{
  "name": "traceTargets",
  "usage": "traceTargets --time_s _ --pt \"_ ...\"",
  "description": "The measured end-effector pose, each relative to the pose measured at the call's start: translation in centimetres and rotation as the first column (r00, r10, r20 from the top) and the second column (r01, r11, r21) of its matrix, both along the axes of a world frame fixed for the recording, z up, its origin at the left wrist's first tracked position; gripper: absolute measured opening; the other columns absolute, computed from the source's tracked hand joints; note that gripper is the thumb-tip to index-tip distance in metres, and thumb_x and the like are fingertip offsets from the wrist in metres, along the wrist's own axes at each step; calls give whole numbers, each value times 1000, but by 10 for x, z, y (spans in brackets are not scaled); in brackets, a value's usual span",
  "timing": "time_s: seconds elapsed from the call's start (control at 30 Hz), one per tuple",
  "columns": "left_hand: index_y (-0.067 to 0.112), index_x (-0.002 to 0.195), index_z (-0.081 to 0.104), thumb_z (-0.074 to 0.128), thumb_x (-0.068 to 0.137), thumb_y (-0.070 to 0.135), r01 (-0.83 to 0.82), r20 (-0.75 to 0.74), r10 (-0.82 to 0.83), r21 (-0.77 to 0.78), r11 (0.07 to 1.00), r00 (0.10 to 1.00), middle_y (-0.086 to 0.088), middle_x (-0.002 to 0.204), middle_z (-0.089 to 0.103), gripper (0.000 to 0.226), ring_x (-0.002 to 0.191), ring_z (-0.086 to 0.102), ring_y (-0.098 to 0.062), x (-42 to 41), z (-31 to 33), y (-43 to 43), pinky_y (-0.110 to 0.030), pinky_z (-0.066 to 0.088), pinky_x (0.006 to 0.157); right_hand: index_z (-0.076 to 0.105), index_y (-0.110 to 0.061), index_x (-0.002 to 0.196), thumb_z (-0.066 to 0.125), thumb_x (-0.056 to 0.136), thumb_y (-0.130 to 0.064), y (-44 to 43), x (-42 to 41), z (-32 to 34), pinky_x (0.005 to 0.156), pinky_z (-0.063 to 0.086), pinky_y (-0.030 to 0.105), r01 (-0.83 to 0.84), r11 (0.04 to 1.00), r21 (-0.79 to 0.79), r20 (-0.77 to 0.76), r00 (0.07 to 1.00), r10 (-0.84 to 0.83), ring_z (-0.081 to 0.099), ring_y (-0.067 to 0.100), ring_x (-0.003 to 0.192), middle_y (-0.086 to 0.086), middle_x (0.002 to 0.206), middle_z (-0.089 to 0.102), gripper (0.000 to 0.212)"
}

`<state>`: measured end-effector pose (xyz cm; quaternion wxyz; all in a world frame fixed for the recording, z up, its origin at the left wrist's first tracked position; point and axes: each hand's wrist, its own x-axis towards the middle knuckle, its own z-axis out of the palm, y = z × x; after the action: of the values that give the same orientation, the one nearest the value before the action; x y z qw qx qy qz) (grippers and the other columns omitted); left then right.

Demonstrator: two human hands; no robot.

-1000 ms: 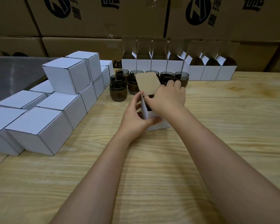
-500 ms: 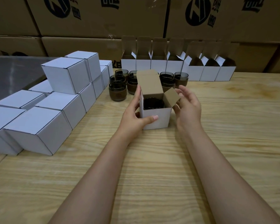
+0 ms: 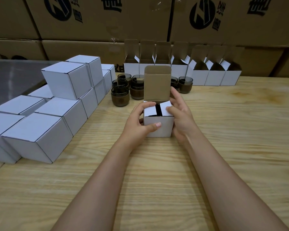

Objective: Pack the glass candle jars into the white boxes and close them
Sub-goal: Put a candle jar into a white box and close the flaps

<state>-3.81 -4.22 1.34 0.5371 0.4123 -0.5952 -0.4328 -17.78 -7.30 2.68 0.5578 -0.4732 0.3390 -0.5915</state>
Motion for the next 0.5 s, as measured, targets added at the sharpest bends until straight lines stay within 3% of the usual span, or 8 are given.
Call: traceTargets --time_s 0.1,0.2,0.27,0.33,0.4,0.5 --pt "21 120 53 73 77 -3 5 -10 -5 23 1000 1000 -3 125 57 54 96 62 -4 1 0 1 -19 53 73 51 -23 118 44 88 10 3 -1 -1 74 56 35 -4 1000 -31 67 998 6 64 23 96 8 114 62 45" --pt "19 115 51 74 76 -2 7 -18 -7 35 999 1000 -1 118 59 50 88 63 -1 2 0 0 -20 53 69 51 -18 105 62 84 -14 6 -2 -5 82 50 42 -50 997 -54 88 995 55 60 25 98 10 108 60 24" --pt "18 113 51 74 75 -4 2 -36 0 49 999 999 -3 117 60 49 88 64 -4 1 -1 -1 -21 54 68 51 -19 100 82 63 -47 7 -3 -6 87 47 43 -88 995 -42 65 994 91 57 22 100 6 107 57 56" --pt "18 114 51 75 75 -4 -2 -50 5 53 999 999 -5 118 61 51 88 64 -5 1 -1 -2 -20 54 68 51 -20 97 84 44 -63 8 -3 -4 88 48 41 -79 996 -34 26 996 80 55 20 102 2 109 55 76" --pt "22 114 51 75 75 -4 -6 -55 9 41 999 998 -5 120 60 53 94 63 -6 1 -2 -3 -20 54 71 51 -20 96 85 52 -53 8 -4 -6 87 49 40 -86 995 -48 16 996 87 54 20 102 0 110 55 64" --pt "32 107 44 75 74 -4 -43 -41 44 18 999 998 -4 127 54 58 116 56 -13 2 -3 -4 -24 53 84 52 -19 97 68 72 -18 6 -7 -10 88 46 43 -79 992 -93 -17 997 78 52 23 107 4 118 53 30"
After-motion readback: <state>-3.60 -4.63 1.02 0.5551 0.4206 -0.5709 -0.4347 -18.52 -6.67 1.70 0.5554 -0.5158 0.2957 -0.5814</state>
